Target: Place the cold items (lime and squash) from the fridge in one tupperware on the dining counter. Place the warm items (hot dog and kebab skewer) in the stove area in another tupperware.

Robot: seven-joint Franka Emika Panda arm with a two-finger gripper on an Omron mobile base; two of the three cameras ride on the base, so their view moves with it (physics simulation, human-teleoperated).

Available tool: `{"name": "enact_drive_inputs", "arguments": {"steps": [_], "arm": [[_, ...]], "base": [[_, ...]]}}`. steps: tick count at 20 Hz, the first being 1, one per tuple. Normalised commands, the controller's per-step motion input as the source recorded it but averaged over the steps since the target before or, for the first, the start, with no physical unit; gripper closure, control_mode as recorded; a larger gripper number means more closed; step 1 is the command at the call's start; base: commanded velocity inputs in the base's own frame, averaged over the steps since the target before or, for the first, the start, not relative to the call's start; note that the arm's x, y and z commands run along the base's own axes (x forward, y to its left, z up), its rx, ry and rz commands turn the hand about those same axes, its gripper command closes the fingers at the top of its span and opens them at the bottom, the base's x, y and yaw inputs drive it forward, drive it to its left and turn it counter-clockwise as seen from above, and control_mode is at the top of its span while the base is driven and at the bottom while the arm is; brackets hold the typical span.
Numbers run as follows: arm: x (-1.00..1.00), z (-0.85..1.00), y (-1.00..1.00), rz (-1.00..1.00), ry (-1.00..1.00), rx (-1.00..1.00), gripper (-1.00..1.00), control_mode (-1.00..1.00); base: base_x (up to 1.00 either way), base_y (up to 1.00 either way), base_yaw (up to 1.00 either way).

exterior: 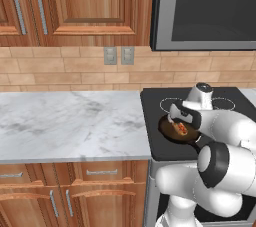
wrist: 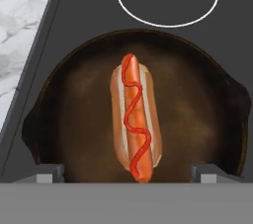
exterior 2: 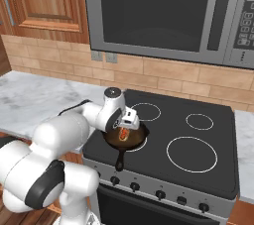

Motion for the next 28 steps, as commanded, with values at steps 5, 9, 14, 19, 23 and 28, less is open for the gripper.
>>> {"name": "enact_drive_inputs", "arguments": {"steps": [5, 9, 14, 19, 23, 28], "arm": [[0.17, -0.04, 0.32, 0.0, 0.0, -0.03, -1.0, -1.0], [0.14, -0.31, -0.07, 0.0, 0.0, -0.02, -1.0, -1.0], [0.05, -0.33, -0.35, 0.0, 0.0, 0.0, -1.0, -1.0], [0.0, -0.21, -0.26, 0.0, 0.0, -0.01, -1.0, -1.0], [0.01, -0.21, 0.0, 0.0, 0.0, -0.05, -1.0, -1.0], [0.13, -0.27, 0.13, 0.0, 0.0, -0.06, -1.0, -1.0]], "base": [[0.0, 0.0, 0.0], [0.0, 0.0, 0.0], [0.0, 0.0, 0.0], [0.0, 0.0, 0.0], [0.0, 0.0, 0.0], [0.0, 0.0, 0.0]]}}
